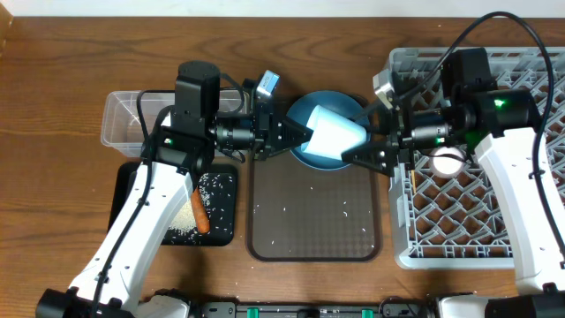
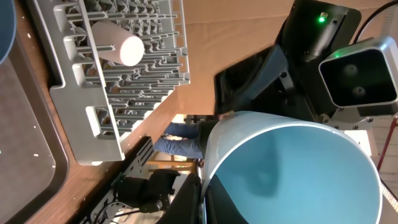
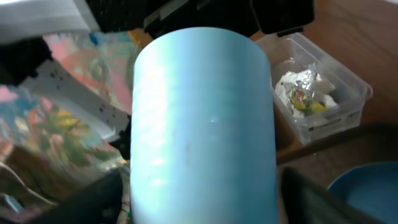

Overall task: Sort waste into correct bins and load items into the dishwasher rack
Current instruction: 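Carry the blue cup right and lower it into the rack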

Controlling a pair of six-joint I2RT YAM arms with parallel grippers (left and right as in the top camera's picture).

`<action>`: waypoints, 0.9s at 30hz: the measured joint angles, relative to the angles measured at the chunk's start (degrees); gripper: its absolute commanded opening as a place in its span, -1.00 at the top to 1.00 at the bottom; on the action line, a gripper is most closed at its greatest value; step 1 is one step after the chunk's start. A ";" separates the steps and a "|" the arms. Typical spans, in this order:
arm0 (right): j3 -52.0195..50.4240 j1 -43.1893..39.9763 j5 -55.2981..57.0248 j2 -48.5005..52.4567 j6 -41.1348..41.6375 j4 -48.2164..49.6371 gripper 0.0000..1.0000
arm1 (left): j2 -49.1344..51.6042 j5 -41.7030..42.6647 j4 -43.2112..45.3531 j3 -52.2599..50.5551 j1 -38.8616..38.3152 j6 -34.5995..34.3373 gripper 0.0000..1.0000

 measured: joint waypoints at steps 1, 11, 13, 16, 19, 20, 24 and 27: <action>0.00 0.04 0.00 0.00 0.15 0.04 -0.02 | 0.00 0.02 -0.04 0.00 0.00 0.02 0.88; 0.00 0.04 1.38 0.00 1.97 0.04 0.26 | 0.00 -2.84 -0.07 0.00 0.07 1.07 0.68; 0.00 0.02 3.02 0.00 3.69 0.00 0.29 | 0.00 -5.40 -0.46 0.00 0.17 2.43 0.66; 0.00 -0.07 7.93 0.00 8.33 -0.07 0.31 | 0.00 -11.28 -3.98 0.00 0.52 4.90 0.66; 0.00 -0.52 15.65 -0.02 14.95 -1.16 0.34 | 0.00 -19.96 -10.25 0.00 1.18 8.55 0.56; 0.00 -1.07 19.32 -0.09 17.77 -1.68 0.34 | 0.00 -23.58 -12.61 0.00 1.36 9.66 0.56; 0.00 -2.75 32.17 -0.96 26.73 -4.39 0.36 | 0.00 -37.00 -21.09 0.00 1.49 12.98 0.55; -0.02 -3.52 42.80 -2.56 33.83 -8.17 0.38 | 0.00 -46.31 -25.59 0.00 1.49 14.32 0.55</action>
